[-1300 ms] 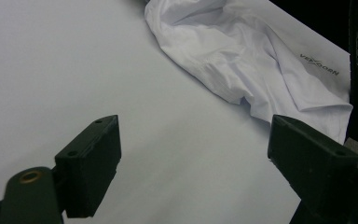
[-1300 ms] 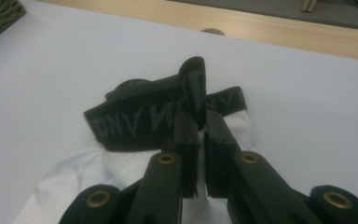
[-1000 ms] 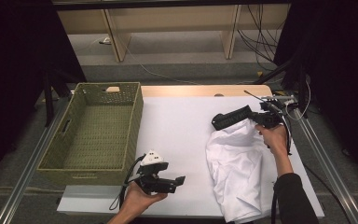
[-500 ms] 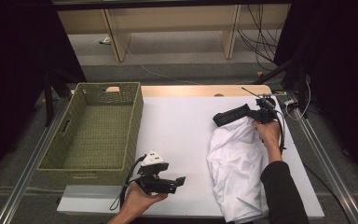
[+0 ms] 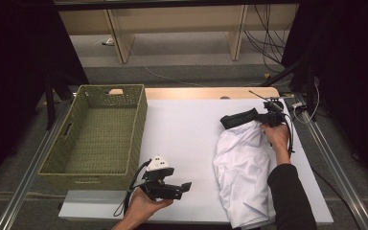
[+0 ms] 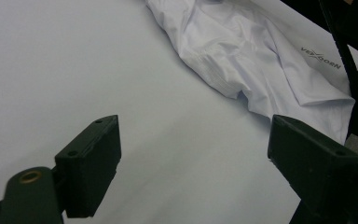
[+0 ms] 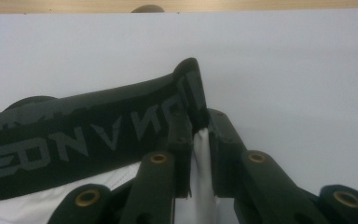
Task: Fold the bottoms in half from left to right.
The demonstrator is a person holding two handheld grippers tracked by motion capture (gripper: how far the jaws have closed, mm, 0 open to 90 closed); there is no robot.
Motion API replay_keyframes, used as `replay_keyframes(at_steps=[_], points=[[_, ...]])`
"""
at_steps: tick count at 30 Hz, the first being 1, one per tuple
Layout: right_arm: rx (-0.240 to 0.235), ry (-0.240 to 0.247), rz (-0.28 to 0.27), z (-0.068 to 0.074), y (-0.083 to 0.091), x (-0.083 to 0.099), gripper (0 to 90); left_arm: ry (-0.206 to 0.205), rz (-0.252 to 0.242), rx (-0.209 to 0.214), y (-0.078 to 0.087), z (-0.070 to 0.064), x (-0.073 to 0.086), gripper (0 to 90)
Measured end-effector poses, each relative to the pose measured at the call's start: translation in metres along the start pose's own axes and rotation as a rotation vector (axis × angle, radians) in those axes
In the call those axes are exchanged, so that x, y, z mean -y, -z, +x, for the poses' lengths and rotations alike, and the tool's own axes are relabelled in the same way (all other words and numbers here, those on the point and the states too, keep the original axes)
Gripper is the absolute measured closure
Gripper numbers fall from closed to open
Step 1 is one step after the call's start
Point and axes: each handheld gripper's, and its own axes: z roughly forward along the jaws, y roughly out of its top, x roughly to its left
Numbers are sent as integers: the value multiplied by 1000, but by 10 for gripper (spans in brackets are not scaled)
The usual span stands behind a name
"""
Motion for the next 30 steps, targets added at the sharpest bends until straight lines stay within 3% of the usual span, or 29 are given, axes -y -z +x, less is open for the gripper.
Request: replay_keyframes(at_steps=[5, 7, 12, 16, 21, 24, 30], points=[[-6, 16, -3, 1, 8, -2, 656, 3, -2, -1, 0, 0, 0, 172], [-9, 16, -3, 0, 16, -2, 536, 3, -2, -3, 1, 1, 0, 173], [-58, 60, 25, 2, 41, 7, 399, 1, -2, -6, 1, 1, 0, 172], [-64, 121, 37, 11, 64, 28, 373, -1, -3, -4, 1, 0, 0, 171], [-88, 134, 20, 17, 89, 61, 352, -7, -5, -5, 2, 1, 0, 169], [-31, 159, 13, 21, 102, 75, 346, -17, -8, -8, 2, -1, 0, 168], [-24, 162, 76, 28, 106, 104, 373, -27, -8, -10, 2, -2, 0, 166]])
